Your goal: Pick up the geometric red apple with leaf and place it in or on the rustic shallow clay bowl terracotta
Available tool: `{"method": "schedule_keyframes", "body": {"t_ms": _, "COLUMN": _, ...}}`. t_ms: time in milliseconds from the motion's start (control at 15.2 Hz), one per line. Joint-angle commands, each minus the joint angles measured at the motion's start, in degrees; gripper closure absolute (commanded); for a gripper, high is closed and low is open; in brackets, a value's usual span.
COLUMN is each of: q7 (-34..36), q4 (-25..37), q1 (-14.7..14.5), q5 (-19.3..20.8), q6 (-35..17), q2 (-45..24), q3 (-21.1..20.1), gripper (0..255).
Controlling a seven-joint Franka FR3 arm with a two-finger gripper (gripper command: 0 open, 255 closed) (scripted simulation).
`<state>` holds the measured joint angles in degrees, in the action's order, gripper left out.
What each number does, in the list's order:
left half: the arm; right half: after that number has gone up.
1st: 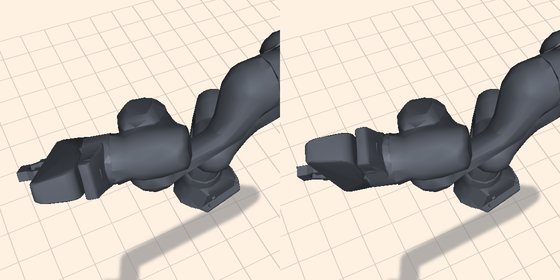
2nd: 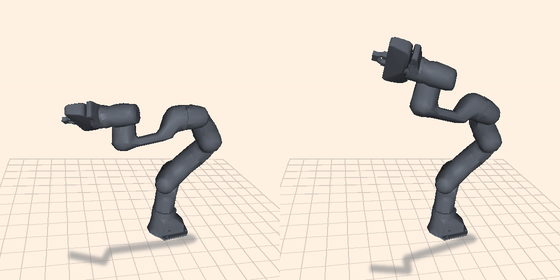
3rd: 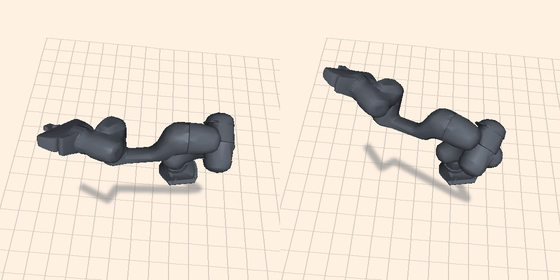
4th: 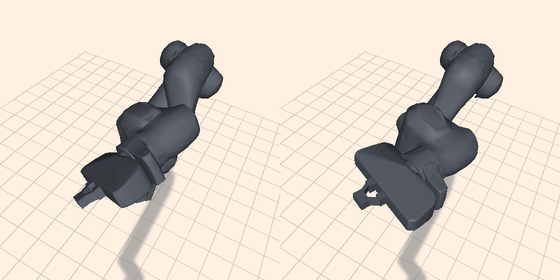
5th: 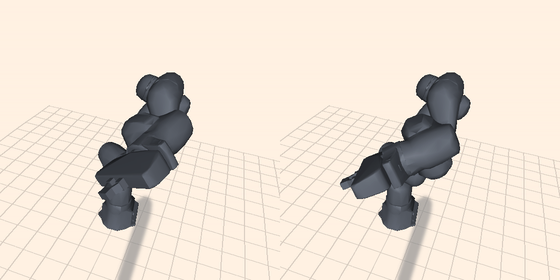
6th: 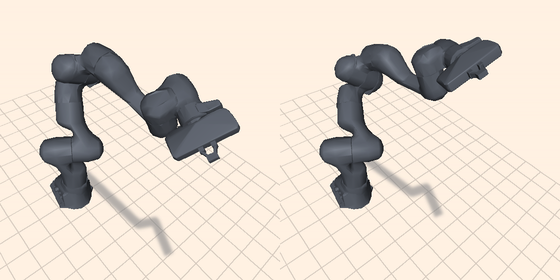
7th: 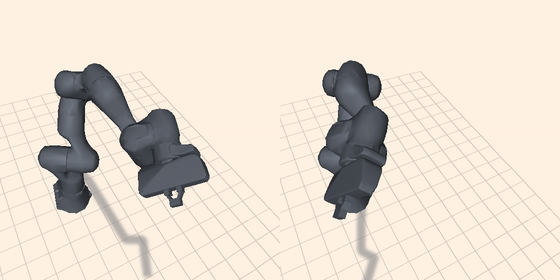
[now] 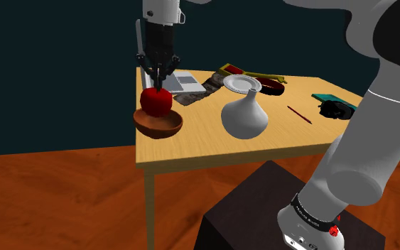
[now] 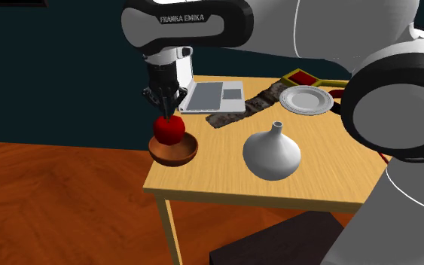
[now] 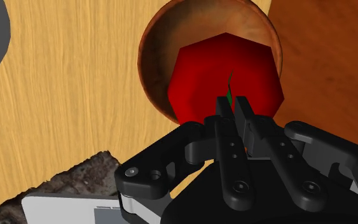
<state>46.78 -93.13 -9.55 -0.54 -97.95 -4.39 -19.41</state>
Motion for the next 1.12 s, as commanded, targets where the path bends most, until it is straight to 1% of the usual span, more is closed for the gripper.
{"method": "schedule_keyframes", "body": {"t_ms": 0, "q7": -0.04, "q4": -1.66, "q1": 0.01, "q5": -0.07, "q6": -1.53, "q2": 0.21, "q3": 0.0, "gripper": 255}}
{"method": "schedule_keyframes", "body": {"t_ms": 66, "q7": -0.06, "q4": -2.33, "q1": 0.03, "q5": -0.09, "q6": -2.16, "q2": 0.26, "q3": 0.01, "gripper": 255}}
{"method": "schedule_keyframes", "body": {"t_ms": 594, "q7": -0.06, "q4": -2.33, "q1": 0.03, "q5": -0.09, "q6": -2.16, "q2": 0.26, "q3": 0.01, "gripper": 255}}
{"method": "schedule_keyframes", "body": {"t_ms": 660, "q7": -0.06, "q4": -2.33, "q1": 0.02, "q5": -0.09, "q6": -2.16, "q2": 0.26, "q3": 0.01, "gripper": 0}}
{"method": "schedule_keyframes", "body": {"t_ms": 990, "q7": -0.06, "q4": -2.34, "q1": 0.02, "q5": -0.09, "q6": -2.17, "q2": 0.26, "q3": 0.01, "gripper": 0}}
{"method": "schedule_keyframes", "body": {"t_ms": 1056, "q7": -0.03, "q4": -0.24, "q1": 0.02, "q5": -0.04, "q6": -0.2, "q2": 0.12, "q3": 0.01, "gripper": 0}}
